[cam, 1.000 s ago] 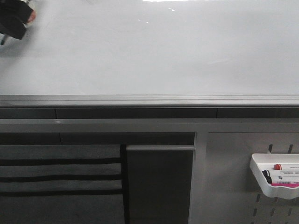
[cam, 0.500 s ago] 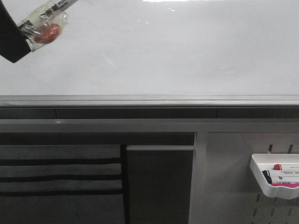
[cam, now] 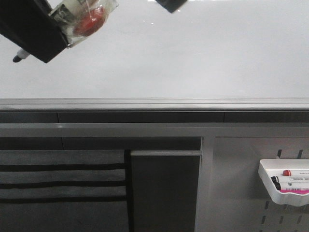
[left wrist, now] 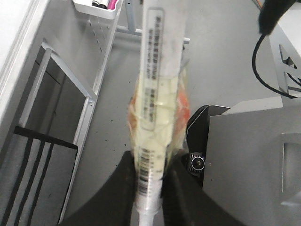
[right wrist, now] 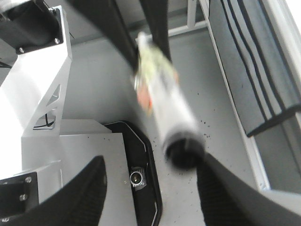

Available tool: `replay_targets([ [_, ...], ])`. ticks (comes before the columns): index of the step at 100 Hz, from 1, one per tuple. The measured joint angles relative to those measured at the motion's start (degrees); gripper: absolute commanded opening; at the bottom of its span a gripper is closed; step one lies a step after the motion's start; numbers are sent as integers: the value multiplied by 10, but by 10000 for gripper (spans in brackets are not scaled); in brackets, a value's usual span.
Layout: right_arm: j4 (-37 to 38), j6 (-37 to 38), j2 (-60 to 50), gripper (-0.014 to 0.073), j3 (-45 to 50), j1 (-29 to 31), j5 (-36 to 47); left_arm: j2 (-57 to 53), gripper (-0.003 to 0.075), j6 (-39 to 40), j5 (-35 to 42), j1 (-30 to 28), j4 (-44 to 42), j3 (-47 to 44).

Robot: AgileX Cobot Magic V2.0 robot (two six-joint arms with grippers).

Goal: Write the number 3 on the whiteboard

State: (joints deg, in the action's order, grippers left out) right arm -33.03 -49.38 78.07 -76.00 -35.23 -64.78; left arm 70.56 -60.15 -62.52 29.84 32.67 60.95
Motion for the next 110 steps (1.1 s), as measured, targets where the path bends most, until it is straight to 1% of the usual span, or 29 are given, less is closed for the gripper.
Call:
replay_targets([
  [20,11,-1,59,377,-72,-25,-4,0,-20,-13,0,5,0,0],
  [34,15,-1,85,364,-95,-34,-16,0,-20,-14,4,5,0,0],
  [52,19,-1,90,274,-99,-35,-34,0,-20,-15,5,5,1,0],
  [59,20,-1,90,253,-99,-35,-40,0,-20,-15,6,5,1,0],
  [76,21,-7,90,250,-99,-35,-44,0,-20,-15,6,5,1,0],
  [110,24,-77,72,249,-101,-35,-44,0,-20,-16,6,5,1,0],
])
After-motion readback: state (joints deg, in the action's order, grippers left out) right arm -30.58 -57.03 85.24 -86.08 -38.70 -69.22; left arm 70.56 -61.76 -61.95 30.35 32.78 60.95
